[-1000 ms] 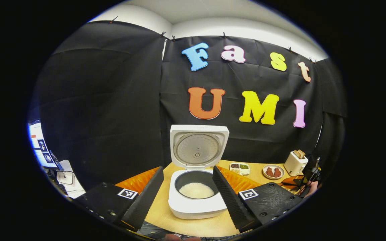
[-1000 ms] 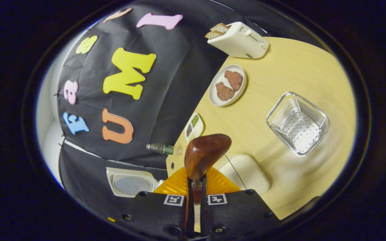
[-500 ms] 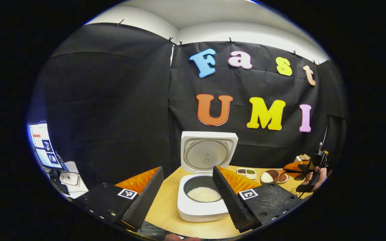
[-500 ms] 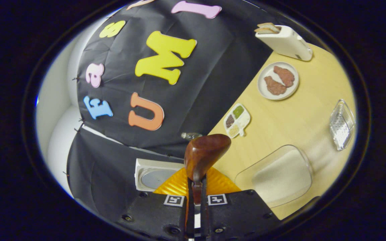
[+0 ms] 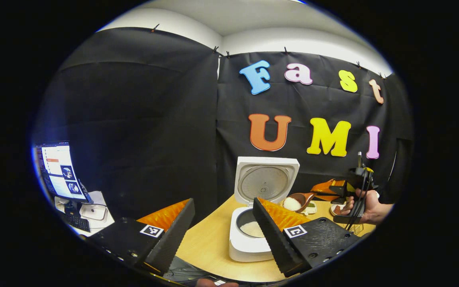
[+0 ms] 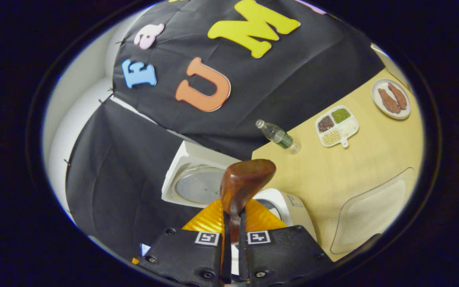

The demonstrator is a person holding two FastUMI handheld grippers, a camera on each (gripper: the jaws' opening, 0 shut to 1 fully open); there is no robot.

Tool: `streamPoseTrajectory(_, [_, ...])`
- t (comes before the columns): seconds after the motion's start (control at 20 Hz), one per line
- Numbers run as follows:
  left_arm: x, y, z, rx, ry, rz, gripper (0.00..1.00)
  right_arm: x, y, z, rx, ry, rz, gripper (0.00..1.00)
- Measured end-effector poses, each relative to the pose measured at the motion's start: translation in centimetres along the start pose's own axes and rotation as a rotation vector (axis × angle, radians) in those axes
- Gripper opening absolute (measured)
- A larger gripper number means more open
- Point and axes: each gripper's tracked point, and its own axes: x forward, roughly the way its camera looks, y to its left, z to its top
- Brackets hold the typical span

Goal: Close the left gripper, press the button to open the rice cooker; take a wooden spoon from the chopstick holder with the right hand, scoop a spoonful of rice and pour it into the rice cooker, then put the wooden spoon back into the chopstick holder.

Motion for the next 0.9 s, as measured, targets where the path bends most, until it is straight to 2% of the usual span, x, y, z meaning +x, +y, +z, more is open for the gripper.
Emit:
streamPoseTrajectory(0.3, [-0.8,1.5,-0.2,-0.010,0.001,0.039,0.94,3.5,0.7,-2.8,-0.352,0.061,-0.077,0.12])
streamPoseTrajectory(0.65, [-1.2,2.4,-0.3,-0.015,0.006,0.089,0.94,5.2,1.1,-4.8,-0.505,0.108,-0.064,0.12])
streamPoseTrajectory(0.9, [-1.7,2.9,-0.6,-0.024,0.011,0.097,0.94,5.2,2.3,-5.1,-0.666,0.099,-0.060,0.12])
